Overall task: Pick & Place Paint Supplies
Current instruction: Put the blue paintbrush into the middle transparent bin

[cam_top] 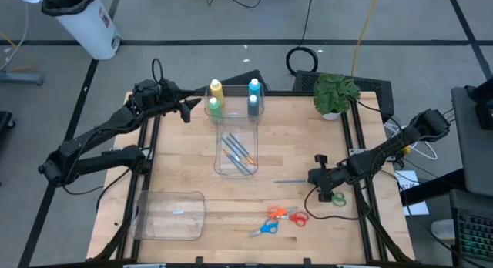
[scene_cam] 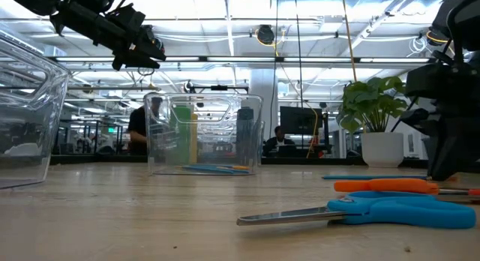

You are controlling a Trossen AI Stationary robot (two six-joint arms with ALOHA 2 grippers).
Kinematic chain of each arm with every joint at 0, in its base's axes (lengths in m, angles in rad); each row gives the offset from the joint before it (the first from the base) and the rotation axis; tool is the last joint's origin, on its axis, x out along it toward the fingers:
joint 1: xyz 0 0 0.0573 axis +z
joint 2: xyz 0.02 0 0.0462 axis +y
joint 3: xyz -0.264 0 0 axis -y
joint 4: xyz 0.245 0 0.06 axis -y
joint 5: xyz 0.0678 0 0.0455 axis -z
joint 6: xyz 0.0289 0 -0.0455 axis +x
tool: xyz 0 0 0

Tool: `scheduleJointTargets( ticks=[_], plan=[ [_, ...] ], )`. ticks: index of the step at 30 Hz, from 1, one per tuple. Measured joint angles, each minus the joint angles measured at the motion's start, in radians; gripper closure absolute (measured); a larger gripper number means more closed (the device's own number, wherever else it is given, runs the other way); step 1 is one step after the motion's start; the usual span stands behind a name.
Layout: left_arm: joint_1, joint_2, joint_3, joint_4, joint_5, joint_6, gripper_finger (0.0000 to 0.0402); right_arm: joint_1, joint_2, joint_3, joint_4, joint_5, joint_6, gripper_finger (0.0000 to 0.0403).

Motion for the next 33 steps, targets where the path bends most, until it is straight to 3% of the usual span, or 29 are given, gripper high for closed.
scheduleJointTargets(
  ticks=[16, 33],
  plan=[
    [0.000, 0.000, 0.000, 0.000, 0.000, 0.000, 0.0188, 0.000, -0.131, 0.088, 0.027, -0.003, -0.055, 0.0402],
    [0.000, 0.000, 0.000, 0.000, 0.000, 0.000, 0.0188, 0.000, -0.136, 0.055, 0.422, -0.008, -0.082, 0.0402]
  ],
)
